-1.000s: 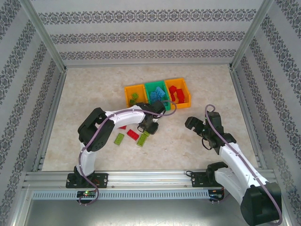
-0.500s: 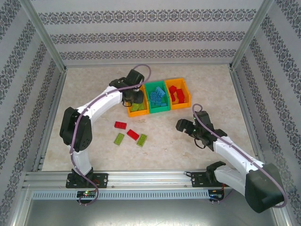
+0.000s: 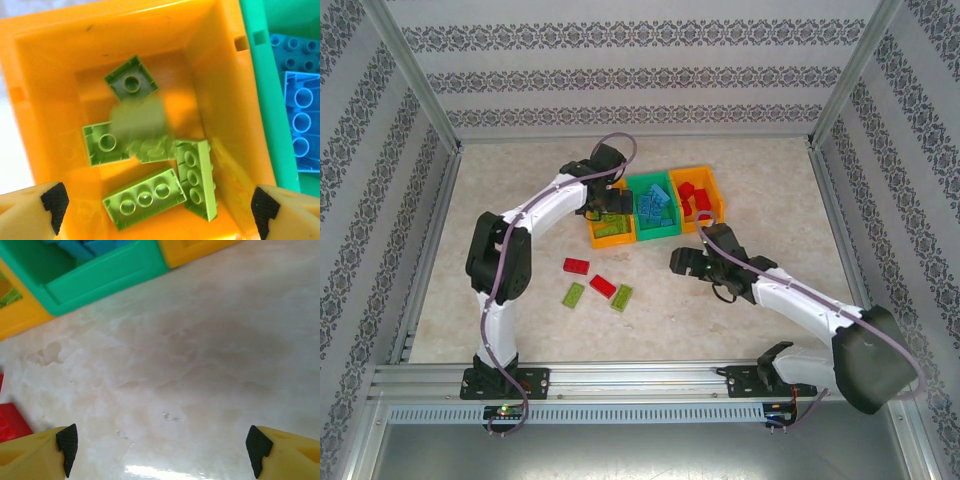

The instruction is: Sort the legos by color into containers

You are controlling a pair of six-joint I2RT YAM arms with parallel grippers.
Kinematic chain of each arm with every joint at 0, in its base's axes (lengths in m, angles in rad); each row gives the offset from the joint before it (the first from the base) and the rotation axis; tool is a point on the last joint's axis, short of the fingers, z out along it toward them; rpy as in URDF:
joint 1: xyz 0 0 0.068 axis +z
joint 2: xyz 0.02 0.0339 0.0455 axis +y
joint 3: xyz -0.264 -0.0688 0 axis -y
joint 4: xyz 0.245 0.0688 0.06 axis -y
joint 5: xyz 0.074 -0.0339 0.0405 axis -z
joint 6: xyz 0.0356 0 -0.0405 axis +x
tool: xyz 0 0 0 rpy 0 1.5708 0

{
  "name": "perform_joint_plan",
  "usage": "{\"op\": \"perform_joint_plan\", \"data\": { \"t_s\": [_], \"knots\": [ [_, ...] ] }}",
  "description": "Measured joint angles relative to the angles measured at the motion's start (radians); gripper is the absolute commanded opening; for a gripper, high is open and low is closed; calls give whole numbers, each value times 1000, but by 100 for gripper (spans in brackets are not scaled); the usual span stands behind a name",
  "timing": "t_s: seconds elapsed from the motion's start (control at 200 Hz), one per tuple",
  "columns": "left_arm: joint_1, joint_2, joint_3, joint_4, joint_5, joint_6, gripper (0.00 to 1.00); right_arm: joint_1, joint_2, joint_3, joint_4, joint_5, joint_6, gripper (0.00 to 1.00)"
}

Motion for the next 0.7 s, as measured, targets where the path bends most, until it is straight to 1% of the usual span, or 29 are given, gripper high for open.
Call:
{"op": "perform_joint_plan", "data": {
  "t_s": [0.195, 0.3, 0.405, 0.54, 0.624, 0.699],
  "knots": [
    [1, -211, -173, 11, -61, -21, 99, 194, 159, 100, 7, 44, -3, 88],
    [13, -320, -251, 12, -82, -31, 99, 267, 258, 183, 11, 54, -19, 88],
    [40, -394, -346, 6, -93, -50, 99, 301, 340, 269, 12, 55, -59, 87],
    [87, -459, -513, 5, -83, -92, 99, 330, 437, 402, -4, 32, -179, 84],
    [138, -511, -625, 6, -49, -124, 99, 343, 500, 487, -21, 4, -272, 80],
    [193, -558, -689, 6, -22, -147, 99, 349, 541, 538, -47, -25, -338, 77]
  ]
}}
